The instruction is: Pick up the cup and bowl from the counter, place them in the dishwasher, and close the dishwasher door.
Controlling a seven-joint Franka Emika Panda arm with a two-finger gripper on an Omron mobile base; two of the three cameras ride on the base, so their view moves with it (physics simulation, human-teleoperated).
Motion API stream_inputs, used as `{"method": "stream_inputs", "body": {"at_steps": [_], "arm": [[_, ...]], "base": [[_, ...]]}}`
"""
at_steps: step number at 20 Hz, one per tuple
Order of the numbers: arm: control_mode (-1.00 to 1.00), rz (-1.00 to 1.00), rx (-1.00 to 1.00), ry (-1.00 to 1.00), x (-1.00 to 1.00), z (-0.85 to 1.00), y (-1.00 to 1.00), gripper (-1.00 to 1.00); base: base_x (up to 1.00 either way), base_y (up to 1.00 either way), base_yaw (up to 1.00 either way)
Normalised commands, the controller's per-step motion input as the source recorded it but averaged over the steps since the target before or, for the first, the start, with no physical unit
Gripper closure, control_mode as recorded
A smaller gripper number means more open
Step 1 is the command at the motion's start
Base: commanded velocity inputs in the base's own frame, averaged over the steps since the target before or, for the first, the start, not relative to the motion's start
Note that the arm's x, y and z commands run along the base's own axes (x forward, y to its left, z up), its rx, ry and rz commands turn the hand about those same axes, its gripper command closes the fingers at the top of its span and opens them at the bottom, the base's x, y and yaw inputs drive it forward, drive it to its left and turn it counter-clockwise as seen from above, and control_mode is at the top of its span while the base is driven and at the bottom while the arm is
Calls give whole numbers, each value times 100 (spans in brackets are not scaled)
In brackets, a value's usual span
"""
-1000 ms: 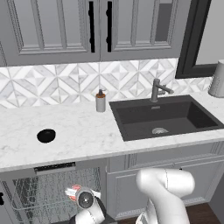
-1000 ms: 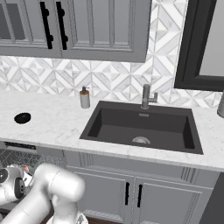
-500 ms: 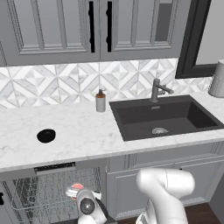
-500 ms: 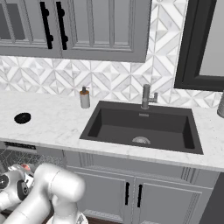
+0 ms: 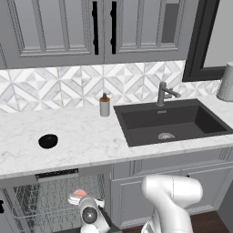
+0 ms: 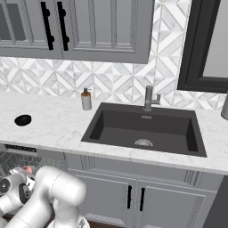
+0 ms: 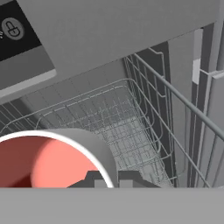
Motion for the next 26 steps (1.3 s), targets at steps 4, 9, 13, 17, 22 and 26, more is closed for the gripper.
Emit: {"method": "stream_inputs", "body": {"at_steps": [4, 9, 13, 17, 22, 26], "arm": [[-100, 0, 0, 0, 13, -1, 0, 100], [-100, 0, 0, 10, 2, -18, 0, 100], [-100, 0, 0, 20, 0, -31, 0, 100], [-100, 0, 0, 22, -4, -23, 0, 100], [-100, 0, 0, -7, -59, -1, 0, -100], [-100, 0, 0, -33, -71, 3, 0, -100]], "base": [[0, 0, 0], [0, 0, 0], [0, 0, 0], [0, 0, 0], [0, 0, 0], [0, 0, 0]]}}
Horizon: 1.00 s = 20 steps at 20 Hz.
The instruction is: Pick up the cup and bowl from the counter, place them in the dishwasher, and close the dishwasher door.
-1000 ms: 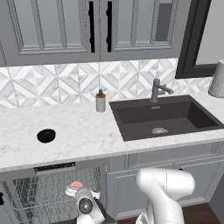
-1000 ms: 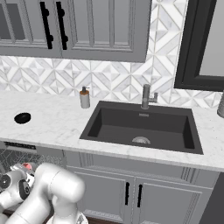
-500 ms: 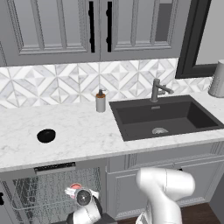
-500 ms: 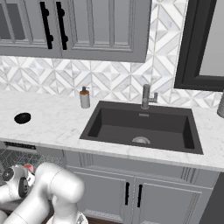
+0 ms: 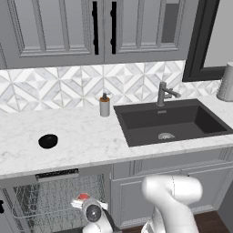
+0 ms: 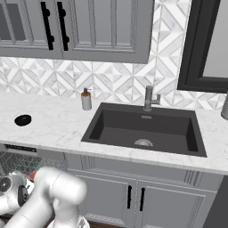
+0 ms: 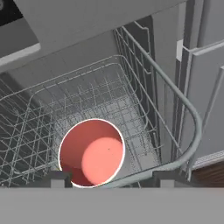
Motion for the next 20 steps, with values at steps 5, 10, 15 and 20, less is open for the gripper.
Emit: {"method": "stream_inputs", "body": {"at_steps": [5, 10, 15, 20], "arm": [[-100, 0, 0, -24, -72, 56, 0, -100], [-100, 0, -1, 3, -60, 100, 0, -100], [-100, 0, -10, 20, -39, 100, 0, -100], [-100, 0, -18, 26, -25, 100, 0, -100]], "base": [[0, 0, 0], [0, 0, 0], [0, 0, 0], [0, 0, 0]]}}
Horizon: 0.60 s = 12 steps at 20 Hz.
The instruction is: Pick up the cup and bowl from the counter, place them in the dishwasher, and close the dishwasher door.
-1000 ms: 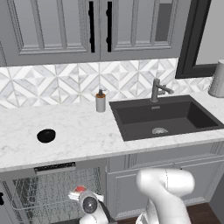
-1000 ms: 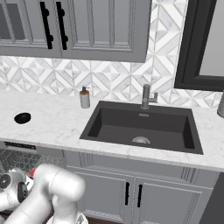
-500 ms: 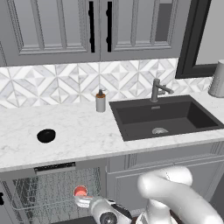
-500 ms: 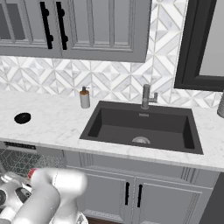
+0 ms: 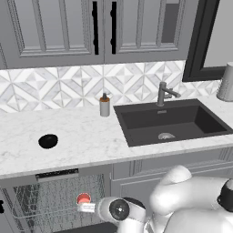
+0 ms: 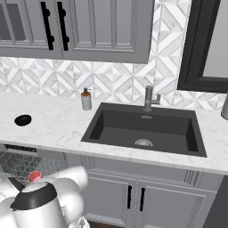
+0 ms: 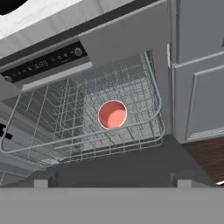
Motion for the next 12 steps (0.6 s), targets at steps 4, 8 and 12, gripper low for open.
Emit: {"method": "stream_inputs", "body": {"at_steps": [4, 8, 12], "arm": [[-100, 0, -18, 17, -7, 100, 4, -100], [-100, -3, -16, 12, 1, 100, 5, -100], [-100, 1, -3, 8, 47, 46, 13, -100]], "base": [[0, 0, 0], [0, 0, 0], [0, 0, 0]]}}
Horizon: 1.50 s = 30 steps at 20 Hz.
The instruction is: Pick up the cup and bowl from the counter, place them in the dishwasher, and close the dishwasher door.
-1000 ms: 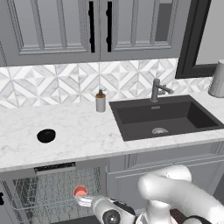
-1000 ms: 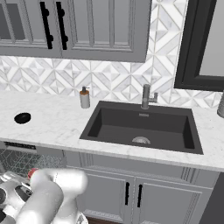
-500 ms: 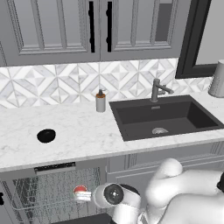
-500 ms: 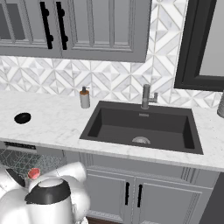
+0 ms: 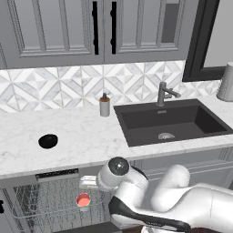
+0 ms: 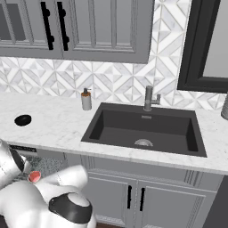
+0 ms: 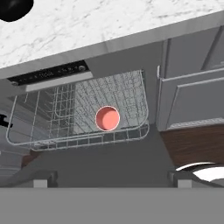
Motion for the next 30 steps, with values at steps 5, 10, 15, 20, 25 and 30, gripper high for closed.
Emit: {"method": "stream_inputs", "body": {"at_steps": [5, 10, 15, 20, 25, 30], "arm": [[-100, 1, -1, 4, 79, 9, 29, -100], [-100, 0, -21, 2, 74, 20, 80, -100], [-100, 0, -18, 0, 48, 63, 37, -100], [-100, 0, -6, 0, 54, 33, 15, -100], [-100, 0, 0, 1, 54, 0, 22, -100], [-100, 0, 0, 0, 37, -18, 14, -100]], "base": [[0, 0, 0], [0, 0, 0], [0, 0, 0], [0, 0, 0], [0, 0, 0], [0, 0, 0]]}}
